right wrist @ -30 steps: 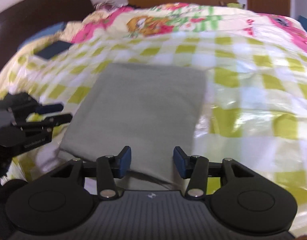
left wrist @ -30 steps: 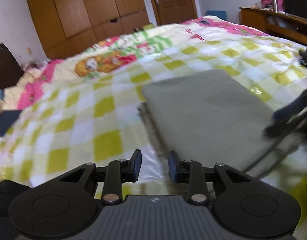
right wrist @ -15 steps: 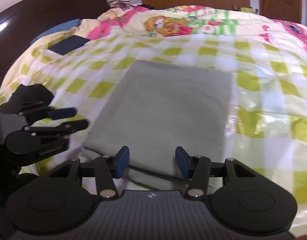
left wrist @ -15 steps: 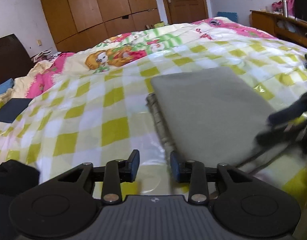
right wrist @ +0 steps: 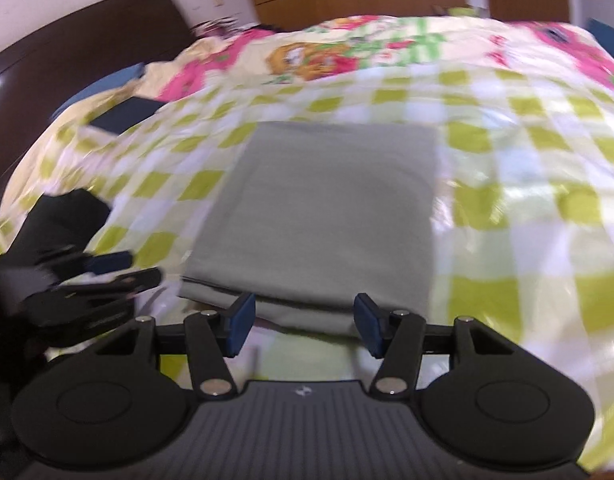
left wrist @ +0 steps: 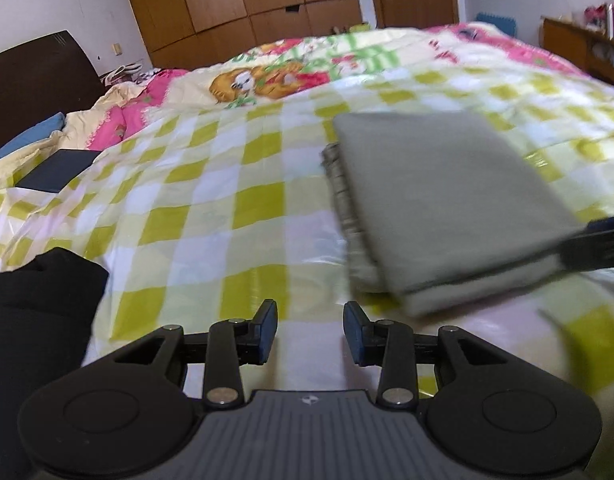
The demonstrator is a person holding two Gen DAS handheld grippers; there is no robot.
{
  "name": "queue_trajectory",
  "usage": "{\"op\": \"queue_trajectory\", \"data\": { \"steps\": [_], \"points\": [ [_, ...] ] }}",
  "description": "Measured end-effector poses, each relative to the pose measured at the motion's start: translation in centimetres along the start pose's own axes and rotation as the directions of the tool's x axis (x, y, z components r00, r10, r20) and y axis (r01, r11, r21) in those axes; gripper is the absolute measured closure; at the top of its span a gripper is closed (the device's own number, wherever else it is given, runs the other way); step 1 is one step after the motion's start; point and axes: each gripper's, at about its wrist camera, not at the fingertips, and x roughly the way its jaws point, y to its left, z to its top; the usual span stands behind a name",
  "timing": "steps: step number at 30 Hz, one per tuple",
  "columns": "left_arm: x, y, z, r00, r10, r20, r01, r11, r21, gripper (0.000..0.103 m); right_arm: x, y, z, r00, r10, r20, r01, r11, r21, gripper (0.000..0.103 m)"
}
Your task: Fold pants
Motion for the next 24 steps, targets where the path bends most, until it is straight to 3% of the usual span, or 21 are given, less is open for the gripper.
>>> {"op": "queue_trajectory", "data": {
  "steps": [10,24],
  "points": [
    [-3.3,-3.6,-0.5,0.998,-0.065,0.015,0.066,0.998,-0.018,0.041,-2.9,-0.9,-2.6,0.998,-0.042,0.046,0.038,0.996,0.082,0.047],
    [-4.0,-4.8,-0.9,0.998,-0.053,0.018,0.053,0.999,-0.013,0.034,-3.2,-0.5,-3.7,0.998,-0.047,0.039,0.044,0.996,0.08,0.045]
  ]
}}
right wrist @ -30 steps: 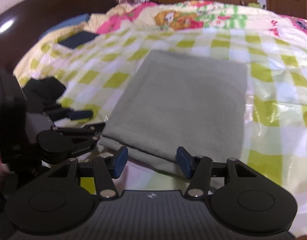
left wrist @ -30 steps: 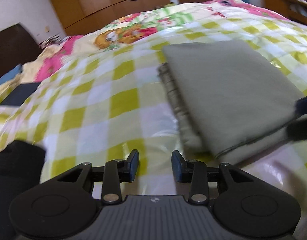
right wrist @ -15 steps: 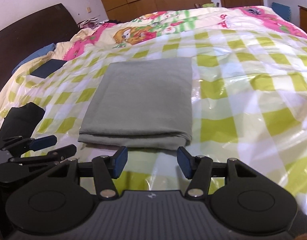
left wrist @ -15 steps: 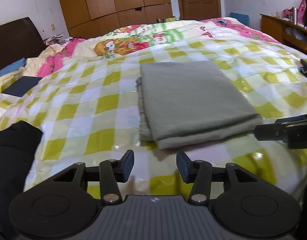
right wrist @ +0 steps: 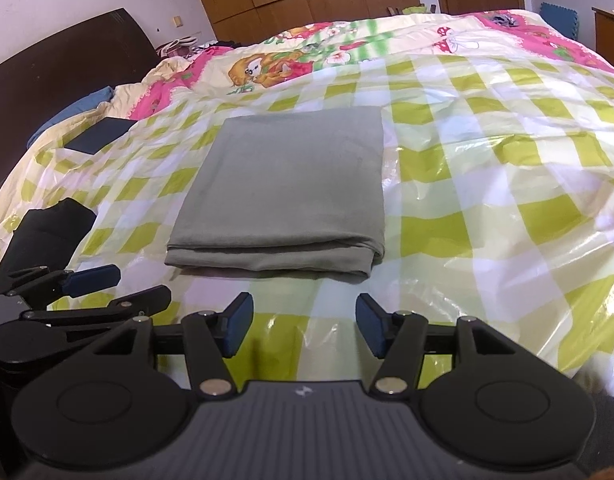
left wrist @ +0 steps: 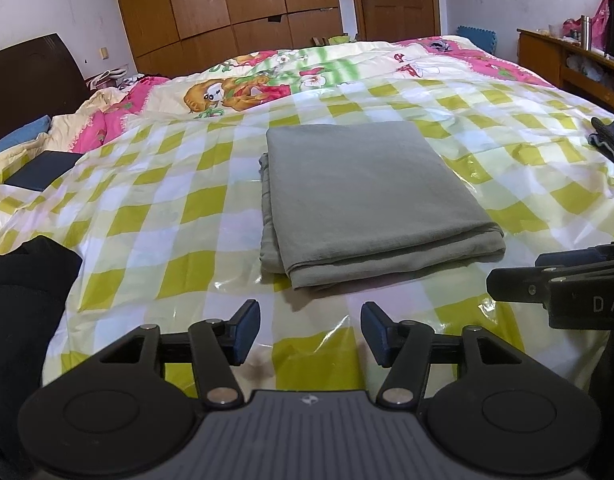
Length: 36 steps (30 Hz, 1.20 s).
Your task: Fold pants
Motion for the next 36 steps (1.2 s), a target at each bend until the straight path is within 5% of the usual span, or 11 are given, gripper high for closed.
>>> {"op": "queue_trajectory", "data": {
  "steps": [36],
  "points": [
    [0.06,0.57,-0.7,1.0,0.016,-0.003,-0.016,0.998,-0.064,0.0,0.67,-0.11,-0.4,0.999,-0.007,-0.037,0.007,1.0,0.002,0.041]
  ]
}}
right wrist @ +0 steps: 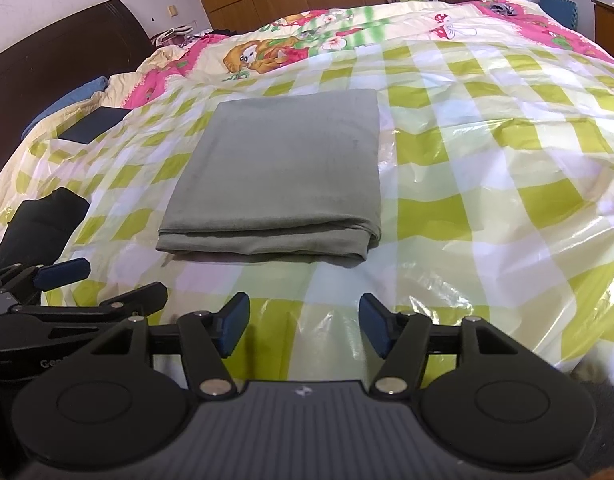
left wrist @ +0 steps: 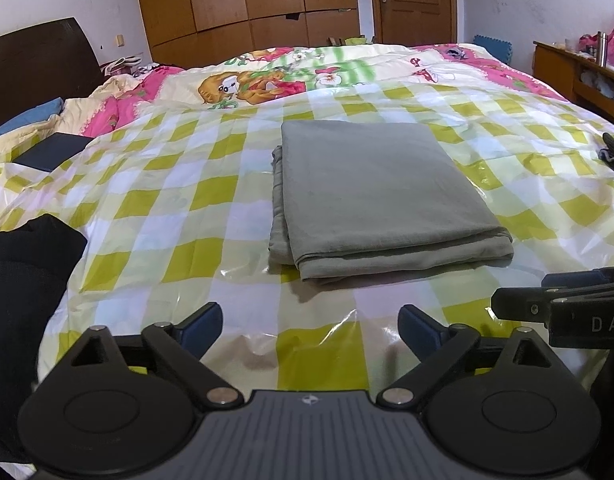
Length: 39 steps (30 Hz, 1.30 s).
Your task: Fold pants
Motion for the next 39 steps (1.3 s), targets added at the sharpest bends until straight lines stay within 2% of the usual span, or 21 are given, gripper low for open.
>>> {"op": "queue_trajectory", "data": {
  "steps": [12,18,39],
  "points": [
    [0.33,0.3,0.09,1.0,0.021,-0.023,-0.022,0.999,-0.025,0.0,0.12,-0.09,-0.05,1.0,-0.007,-0.005,0.007,1.0,-0.002,0.04],
    [0.28,0.57,0.02,0.999,-0.004,-0.033,0.002,0.999,-0.046,0.0,0.22,-0.12,-0.16,1.0,-0.01,-0.01,0.01,1.0,-0.005,0.039],
    [0.41,0.21,-0.09,0.999,-0.005,-0.044,0.004,0.999,-0.036,0.0,0.13,0.29,-0.33,1.0,-0.012,-0.015,0.011,1.0,-0.026,0.035]
  ]
}}
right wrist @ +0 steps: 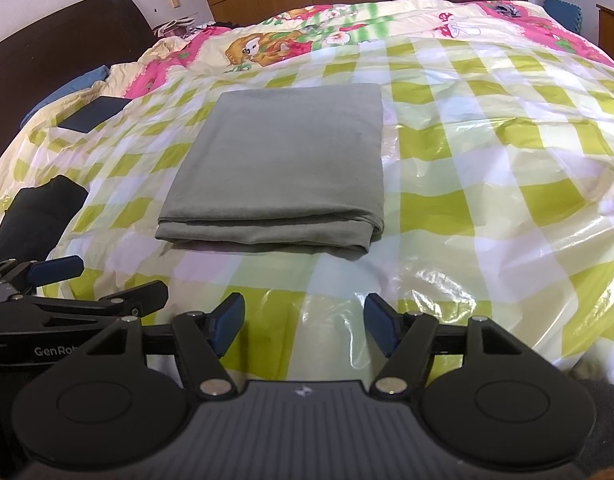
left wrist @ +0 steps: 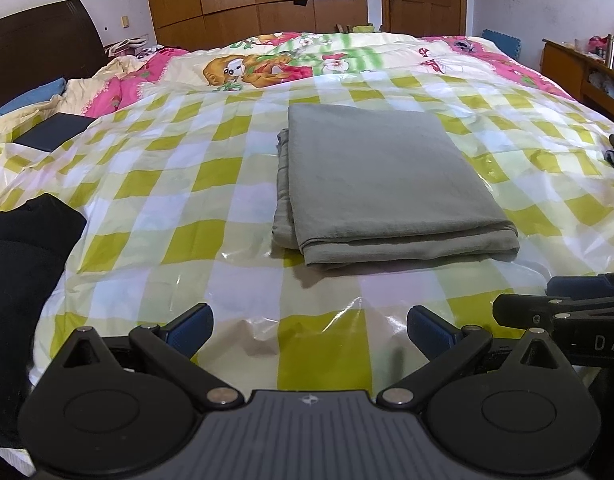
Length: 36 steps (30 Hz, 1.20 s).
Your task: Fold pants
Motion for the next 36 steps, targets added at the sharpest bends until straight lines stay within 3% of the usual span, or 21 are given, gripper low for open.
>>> {"op": "queue_trajectory", "data": {
  "steps": [36],
  "points": [
    [0.11,-0.13,-0.19,1.0,-0.003,-0.001,0.003,1.0,0.004,0.0,0.12,0.31,-0.08,1.0,-0.001,-0.004,0.001,1.0,-0.006,0.034]
  ]
}}
